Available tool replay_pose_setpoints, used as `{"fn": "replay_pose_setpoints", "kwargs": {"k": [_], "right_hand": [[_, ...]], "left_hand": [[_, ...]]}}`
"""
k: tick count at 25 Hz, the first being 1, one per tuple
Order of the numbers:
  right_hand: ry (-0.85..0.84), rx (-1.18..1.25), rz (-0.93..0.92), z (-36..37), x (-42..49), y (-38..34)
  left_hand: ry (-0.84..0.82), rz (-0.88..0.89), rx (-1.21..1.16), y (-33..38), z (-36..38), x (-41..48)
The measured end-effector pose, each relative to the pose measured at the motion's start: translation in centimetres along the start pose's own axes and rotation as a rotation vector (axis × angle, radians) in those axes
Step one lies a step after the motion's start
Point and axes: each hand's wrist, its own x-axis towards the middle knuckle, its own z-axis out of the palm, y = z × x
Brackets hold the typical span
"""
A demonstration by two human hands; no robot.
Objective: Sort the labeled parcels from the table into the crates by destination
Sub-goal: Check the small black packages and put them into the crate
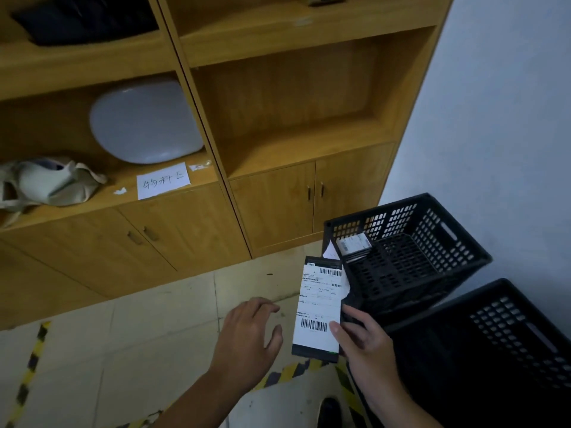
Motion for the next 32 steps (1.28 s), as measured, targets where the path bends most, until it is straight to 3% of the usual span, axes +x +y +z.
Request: {"fn": "replay_pose_setpoints", "kwargs": {"k": [7, 14, 23, 32], "right_hand": [[-0.062, -0.027, -0.011, 0.4, 9.2, -5.5], [-0.038, -0.049, 0.019, 3.0, 17.6, -7.5], [0.311, 0.063, 0.050, 9.8, 28.3, -9.4], [0.608, 0.154, 0.084, 8.0, 30.1, -10.2]], "left_hand": [[0.016, -0.033, 0.018, 0.1, -0.2, 9.6], [-0.003, -0.010, 0.000, -4.2, 0.7, 18.8], [-0.127, 0.228, -0.071, -12.3, 1.5, 35.9], [-0.320, 0.482, -0.131, -9.1, 4.9, 45.2]]}}
